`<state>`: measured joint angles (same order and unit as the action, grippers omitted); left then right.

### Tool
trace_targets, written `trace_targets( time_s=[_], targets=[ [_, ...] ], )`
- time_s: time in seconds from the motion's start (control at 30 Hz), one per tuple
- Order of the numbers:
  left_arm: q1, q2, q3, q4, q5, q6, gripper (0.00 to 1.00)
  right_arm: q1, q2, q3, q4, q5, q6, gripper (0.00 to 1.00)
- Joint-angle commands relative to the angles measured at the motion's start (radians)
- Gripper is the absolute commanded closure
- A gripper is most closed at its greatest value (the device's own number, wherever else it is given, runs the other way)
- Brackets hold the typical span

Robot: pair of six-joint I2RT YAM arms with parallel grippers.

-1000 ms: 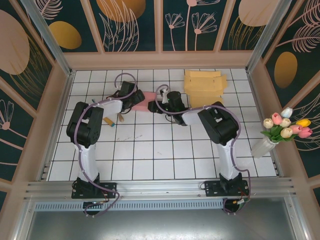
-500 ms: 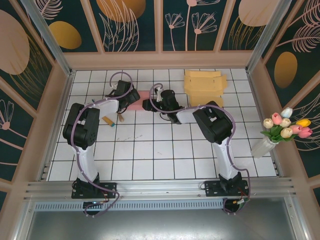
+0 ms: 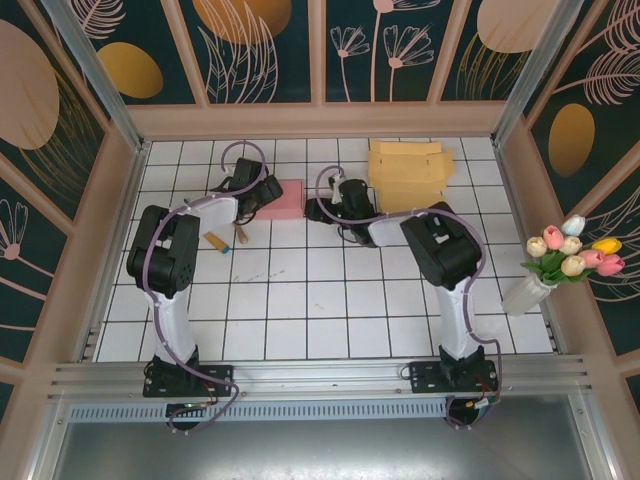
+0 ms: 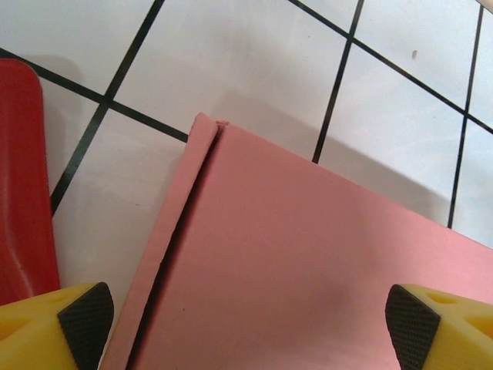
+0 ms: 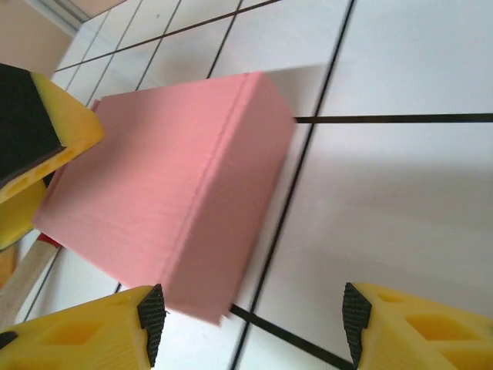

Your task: Fold the paper box

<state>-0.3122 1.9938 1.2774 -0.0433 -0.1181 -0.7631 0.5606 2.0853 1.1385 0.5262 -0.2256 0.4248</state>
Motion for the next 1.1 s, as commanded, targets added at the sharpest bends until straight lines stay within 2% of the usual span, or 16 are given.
trace_targets(
  time_s=[0.0,0.1,0.2,0.33,0.4,0.63,0.83,0.87,0.9,1.0,1.07],
  targets=[
    [0.008,-0.053,0.024,-0.049,-0.05,0.006,0.07,-0.047,-0.138,-0.032,-0.07,0.08,-0.075,0.34],
    [0.008,-0.108,0.013,-0.073,-0.086,0.005,0.06,-0.073,-0.203,-0.059,-0.143,0.16,-0.121,0.34],
    [0.008,-0.184,-0.027,-0.077,-0.098,-0.004,0.06,-0.087,-0.244,-0.056,-0.245,0.299,-0.173,0.33],
    [0.007,-0.342,-0.124,-0.068,-0.058,-0.013,0.06,-0.098,-0.233,-0.02,-0.37,0.525,-0.273,0.33],
    [0.007,-0.427,-0.186,-0.058,-0.03,-0.023,0.05,-0.107,-0.213,-0.007,-0.398,0.582,-0.301,0.34],
    [0.009,-0.714,-0.385,-0.069,0.054,-0.082,0.02,-0.119,-0.138,0.023,-0.416,0.622,-0.314,0.37],
    [0.011,-0.832,-0.502,-0.015,0.216,-0.101,0.02,-0.127,-0.107,0.032,-0.416,0.677,-0.329,0.39],
    [0.011,-0.837,-0.509,-0.012,0.232,-0.098,0.01,-0.129,-0.104,0.032,-0.417,0.676,-0.331,0.41],
    [0.011,-0.84,-0.517,-0.005,0.248,-0.088,0.01,-0.132,-0.098,0.035,-0.412,0.674,-0.335,0.46],
    [0.01,-0.853,-0.545,0.013,0.246,-0.066,0.01,-0.15,-0.083,0.05,-0.423,0.619,-0.334,0.74],
    [0.011,-0.875,-0.574,0.031,0.22,-0.067,0.01,-0.154,-0.082,0.048,-0.417,0.609,-0.331,0.82]
  ],
)
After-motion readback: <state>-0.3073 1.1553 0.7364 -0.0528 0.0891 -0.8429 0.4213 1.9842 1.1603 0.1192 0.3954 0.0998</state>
